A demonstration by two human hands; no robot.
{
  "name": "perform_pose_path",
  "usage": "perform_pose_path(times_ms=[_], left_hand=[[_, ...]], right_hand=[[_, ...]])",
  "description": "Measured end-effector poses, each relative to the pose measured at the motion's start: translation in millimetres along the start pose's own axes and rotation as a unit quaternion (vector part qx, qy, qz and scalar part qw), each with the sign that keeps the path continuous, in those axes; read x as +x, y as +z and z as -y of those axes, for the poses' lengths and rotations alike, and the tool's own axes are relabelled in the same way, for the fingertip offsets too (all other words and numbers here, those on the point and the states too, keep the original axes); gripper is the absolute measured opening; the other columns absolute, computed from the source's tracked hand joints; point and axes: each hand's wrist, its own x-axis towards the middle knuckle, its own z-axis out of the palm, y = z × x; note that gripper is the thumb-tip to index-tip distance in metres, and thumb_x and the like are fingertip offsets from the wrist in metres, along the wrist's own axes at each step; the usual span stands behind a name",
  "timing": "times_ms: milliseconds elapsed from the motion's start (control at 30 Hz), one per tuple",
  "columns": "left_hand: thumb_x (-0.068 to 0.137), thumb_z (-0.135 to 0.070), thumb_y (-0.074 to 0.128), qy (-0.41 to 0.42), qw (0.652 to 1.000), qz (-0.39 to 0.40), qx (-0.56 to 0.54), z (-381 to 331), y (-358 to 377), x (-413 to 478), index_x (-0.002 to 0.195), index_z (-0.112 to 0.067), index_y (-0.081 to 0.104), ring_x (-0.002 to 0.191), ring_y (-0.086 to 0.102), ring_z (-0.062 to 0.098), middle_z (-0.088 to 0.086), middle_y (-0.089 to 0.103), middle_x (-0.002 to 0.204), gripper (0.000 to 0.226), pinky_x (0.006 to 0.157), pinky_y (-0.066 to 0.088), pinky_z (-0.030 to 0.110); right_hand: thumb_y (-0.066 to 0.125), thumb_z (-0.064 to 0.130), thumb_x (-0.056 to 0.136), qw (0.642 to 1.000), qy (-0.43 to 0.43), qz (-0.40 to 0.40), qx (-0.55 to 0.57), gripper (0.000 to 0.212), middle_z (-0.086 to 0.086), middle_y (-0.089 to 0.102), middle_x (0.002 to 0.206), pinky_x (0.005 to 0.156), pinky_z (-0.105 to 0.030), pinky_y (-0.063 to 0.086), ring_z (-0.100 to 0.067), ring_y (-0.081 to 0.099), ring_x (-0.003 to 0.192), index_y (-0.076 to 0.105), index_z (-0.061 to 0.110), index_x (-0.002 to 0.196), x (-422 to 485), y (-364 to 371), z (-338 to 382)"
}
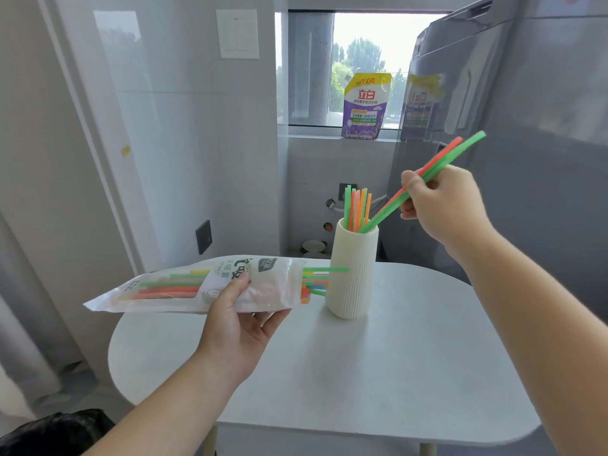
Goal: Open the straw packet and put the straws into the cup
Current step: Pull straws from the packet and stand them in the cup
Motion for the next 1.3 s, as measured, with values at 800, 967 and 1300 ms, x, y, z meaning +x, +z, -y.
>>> perform_pose_path(times_ms=[800,967,1300], left_hand=[[0.096,-0.025,0.066,0.008,0.999,0.034,0.027,-1.7,-4.0,2.6,0.107,-0.019,0.074,0.084,0.08,0.025,0.009,0.081,0.099,0.015,0.063,0.065,0.039],[0.095,-0.027,0.066,0.01,0.998,0.042,0.036,-0.2,-2.0,2.4,0.097,-0.021,0.081,0.085,0.08,0.025,0.009,0.081,0.1,0.015,0.063,0.065,0.038],[0.097,-0.028,0.066,0.029,0.994,0.053,0.093,4.5,6.0,-7.8,0.124,-0.017,0.072,0.096,0.078,0.023,0.009,0.08,0.113,0.03,0.066,0.063,0.035]], right_hand=[[0.069,0.037,0.092,0.994,-0.041,0.034,-0.091,0.025,0.002,0.067,0.086,0.075,-0.044,0.061,-0.022,0.071,0.084,0.06,0.018,0.106,12.2,53.4,-4.1],[0.056,0.042,0.096,0.994,0.016,0.096,-0.038,0.028,-0.004,0.069,0.077,0.065,-0.047,0.06,-0.026,0.069,0.069,0.063,0.02,0.08,-52.9,45.9,-16.9],[0.072,0.017,0.091,0.929,0.194,0.239,0.205,0.01,-0.014,0.072,0.082,0.055,-0.027,0.055,-0.016,0.064,0.055,0.073,0.01,0.098,-112.3,60.6,-38.2]])
